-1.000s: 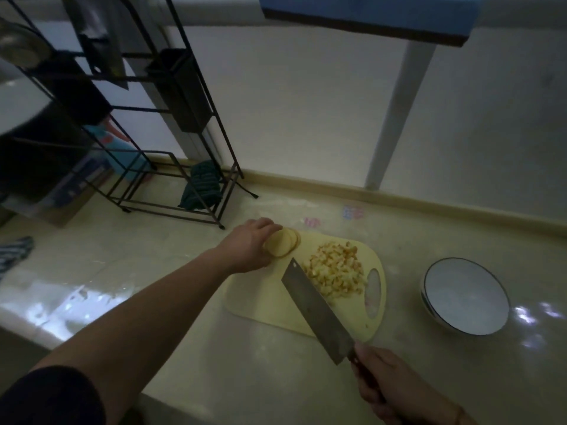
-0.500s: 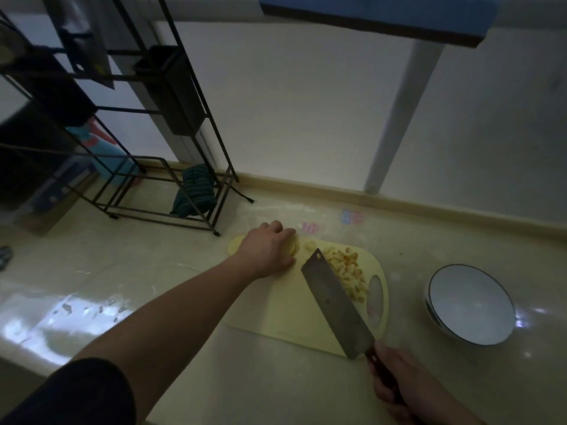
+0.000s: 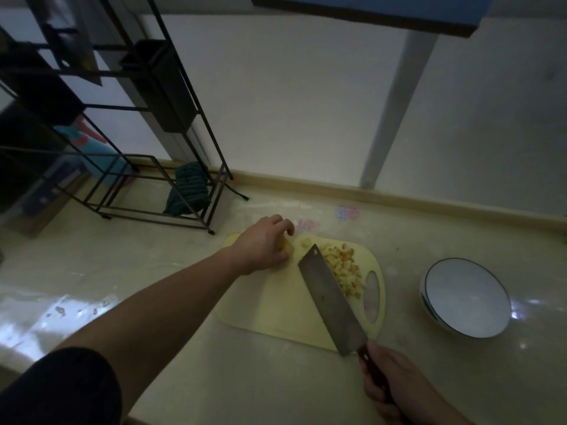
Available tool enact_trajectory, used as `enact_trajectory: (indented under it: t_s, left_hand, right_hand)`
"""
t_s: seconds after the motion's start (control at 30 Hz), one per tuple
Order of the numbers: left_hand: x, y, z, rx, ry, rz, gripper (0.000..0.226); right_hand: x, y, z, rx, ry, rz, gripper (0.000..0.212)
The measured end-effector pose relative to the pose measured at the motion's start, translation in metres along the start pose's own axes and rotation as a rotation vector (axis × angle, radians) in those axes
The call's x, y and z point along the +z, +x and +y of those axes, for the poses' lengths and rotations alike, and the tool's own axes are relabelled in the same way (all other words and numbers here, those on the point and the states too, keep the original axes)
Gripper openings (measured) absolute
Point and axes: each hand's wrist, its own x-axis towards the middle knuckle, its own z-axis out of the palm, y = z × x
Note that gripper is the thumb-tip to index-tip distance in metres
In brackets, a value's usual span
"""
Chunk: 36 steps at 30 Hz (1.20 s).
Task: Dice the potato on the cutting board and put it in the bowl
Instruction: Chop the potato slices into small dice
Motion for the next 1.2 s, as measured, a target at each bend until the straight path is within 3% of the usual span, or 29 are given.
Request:
enact_trajectory:
  t_s: [0.2, 0.33, 0.47, 0.57, 0.67, 0.73, 0.87, 1.03, 1.2]
  left_hand:
    - [-0.013, 0.008, 0.006, 0.009, -0.011, 0.012, 0.021]
    - [-0.02, 0.002, 0.007, -0.045, -0.282, 0.119, 0.011]
    - [-0.022, -0.018, 0.013, -0.139, -0.559, 0.366, 0.014]
    - [-0.01, -0.041, 0.01, -0.251, -0.763, 0.299, 0.026]
    - [0.012, -0.069, 0.002, -0.29, -0.62, 0.107, 0.023]
    - [0.029, -0.086, -0.001, -0.304, -0.516, 0.062, 0.025]
    - [0.052, -0.11, 0.0, -0.266, -0.372, 0.139, 0.036]
    - [0.072, -0.125, 0.008, -0.196, -0.271, 0.12, 0.058]
    - [0.085, -0.129, 0.024, -0.209, -0.151, 0.19, 0.058]
  right_hand:
    - [0.0, 0.0, 0.001, 0.018, 0.017, 0.0, 0.044]
    - [0.001, -0.004, 0.002, -0.008, 0.093, 0.003, 0.043]
    - [0.0, -0.011, 0.002, -0.055, 0.136, -0.001, 0.043]
    - [-0.001, -0.016, 0.006, -0.084, 0.112, 0.035, 0.044]
    - [0.001, -0.02, 0.012, -0.097, 0.074, 0.06, 0.042]
    - [0.005, -0.021, 0.016, -0.1, 0.022, 0.058, 0.04]
    - [0.019, -0.018, 0.021, -0.135, -0.116, 0.05, 0.04]
    - [0.03, -0.013, 0.017, -0.125, -0.238, 0.045, 0.041]
    - [0.025, -0.008, 0.009, -0.176, -0.441, 0.087, 0.04]
